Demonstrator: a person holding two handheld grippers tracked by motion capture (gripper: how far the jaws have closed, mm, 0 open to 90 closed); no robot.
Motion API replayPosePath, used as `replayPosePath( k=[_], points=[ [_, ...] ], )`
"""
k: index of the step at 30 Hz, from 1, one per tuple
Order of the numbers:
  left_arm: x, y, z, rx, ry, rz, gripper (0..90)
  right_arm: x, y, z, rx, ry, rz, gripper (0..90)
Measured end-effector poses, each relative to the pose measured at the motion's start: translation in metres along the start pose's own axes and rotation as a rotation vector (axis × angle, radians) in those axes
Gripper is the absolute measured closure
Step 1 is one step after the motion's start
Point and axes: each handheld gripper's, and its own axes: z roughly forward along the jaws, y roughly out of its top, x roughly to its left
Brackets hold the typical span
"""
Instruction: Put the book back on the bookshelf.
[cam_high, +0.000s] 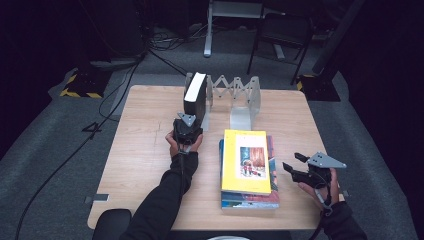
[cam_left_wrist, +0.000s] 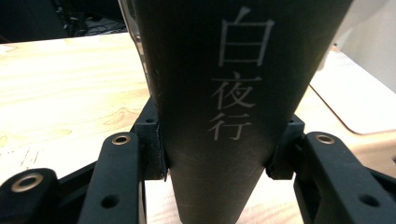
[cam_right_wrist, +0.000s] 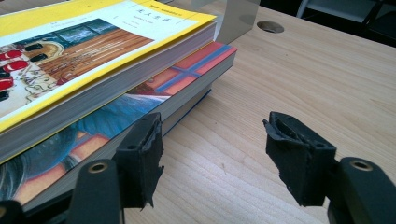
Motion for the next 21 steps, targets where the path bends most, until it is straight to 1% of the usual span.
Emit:
replayPosePath(
  k=[1, 6, 9, 11, 12, 14, 17, 18, 20, 21],
  points=[
    [-0.002, 0.001, 0.002, -0.002, 0.009, -0.009, 52.2, 0.000, 0.000, 0.000, 0.001, 0.002, 0.000, 36.7],
    [-0.004, 0.004, 0.008, 0.001, 0.032, -0.025, 52.1, 0.000, 0.000, 0.000, 0.000, 0.009, -0.001, 36.6],
    [-0.004, 0.007, 0.010, 0.005, 0.034, -0.034, 51.9, 0.000, -0.001, 0.000, 0.003, 0.013, -0.002, 36.5],
    [-0.001, 0.008, 0.011, 0.011, 0.030, -0.032, 51.6, 0.000, -0.001, 0.001, 0.004, 0.014, -0.005, 36.4],
    [-0.001, 0.008, 0.012, 0.009, 0.029, -0.041, 51.5, 0.000, -0.001, 0.001, 0.005, 0.014, -0.005, 36.4],
    [0.001, 0.009, 0.012, 0.014, 0.023, -0.046, 51.3, 0.000, -0.001, 0.001, 0.006, 0.017, -0.005, 36.4],
    [0.002, 0.008, 0.012, 0.013, 0.013, -0.040, 50.9, 0.000, -0.001, 0.001, 0.009, 0.019, -0.008, 36.3],
    [0.003, 0.008, 0.011, 0.017, 0.007, -0.031, 50.9, 0.001, -0.001, 0.002, 0.012, 0.020, -0.008, 36.3],
    [0.004, 0.007, 0.009, 0.017, -0.007, -0.037, 50.3, 0.001, -0.001, 0.002, 0.016, 0.021, -0.011, 36.0],
    [0.004, 0.006, 0.008, 0.019, -0.014, -0.031, 49.8, 0.001, -0.001, 0.002, 0.018, 0.023, -0.012, 35.9]
  ],
)
